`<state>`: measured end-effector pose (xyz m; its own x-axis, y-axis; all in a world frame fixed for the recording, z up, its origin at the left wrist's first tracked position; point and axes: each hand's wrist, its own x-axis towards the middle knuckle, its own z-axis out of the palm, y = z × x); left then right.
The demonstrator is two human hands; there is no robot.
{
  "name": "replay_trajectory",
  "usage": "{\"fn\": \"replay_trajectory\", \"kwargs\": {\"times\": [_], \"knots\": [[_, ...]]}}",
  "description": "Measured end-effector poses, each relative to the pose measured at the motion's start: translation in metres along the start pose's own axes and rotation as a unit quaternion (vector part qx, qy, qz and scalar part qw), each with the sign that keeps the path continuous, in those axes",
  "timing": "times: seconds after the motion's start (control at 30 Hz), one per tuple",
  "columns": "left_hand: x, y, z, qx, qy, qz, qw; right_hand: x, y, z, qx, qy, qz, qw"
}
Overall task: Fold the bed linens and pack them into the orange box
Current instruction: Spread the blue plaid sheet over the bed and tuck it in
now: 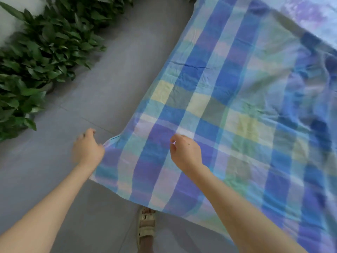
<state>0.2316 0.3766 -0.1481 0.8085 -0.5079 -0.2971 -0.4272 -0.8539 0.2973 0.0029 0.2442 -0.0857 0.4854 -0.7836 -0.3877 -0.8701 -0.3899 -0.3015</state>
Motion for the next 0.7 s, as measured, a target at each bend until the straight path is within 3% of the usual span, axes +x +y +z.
{"fn": "replay_trajectory", "kwargs": {"times": [0.1,0.3,0.47,0.57,0.7], "knots": [[-0.029,0.069,-0.006,-0.007,0.082,0.185,0.979,-0.031,0.057,-0.025,0.025,0.021,0.079,0.996],[-0.138,0.240,0.021,-0.013,0.006,0.421,0.907,-0.127,0.203,-0.088,0.081,0.106,0.275,0.952],[-0.287,0.384,0.080,0.001,-0.071,0.558,0.827,-0.252,0.358,-0.132,0.124,0.164,0.422,0.883],[-0.388,0.458,0.125,0.005,-0.140,0.590,0.795,-0.332,0.452,-0.143,0.160,0.199,0.481,0.838],[-0.481,0.523,0.172,0.008,-0.217,0.511,0.832,-0.398,0.532,-0.150,0.204,0.216,0.498,0.815]]}}
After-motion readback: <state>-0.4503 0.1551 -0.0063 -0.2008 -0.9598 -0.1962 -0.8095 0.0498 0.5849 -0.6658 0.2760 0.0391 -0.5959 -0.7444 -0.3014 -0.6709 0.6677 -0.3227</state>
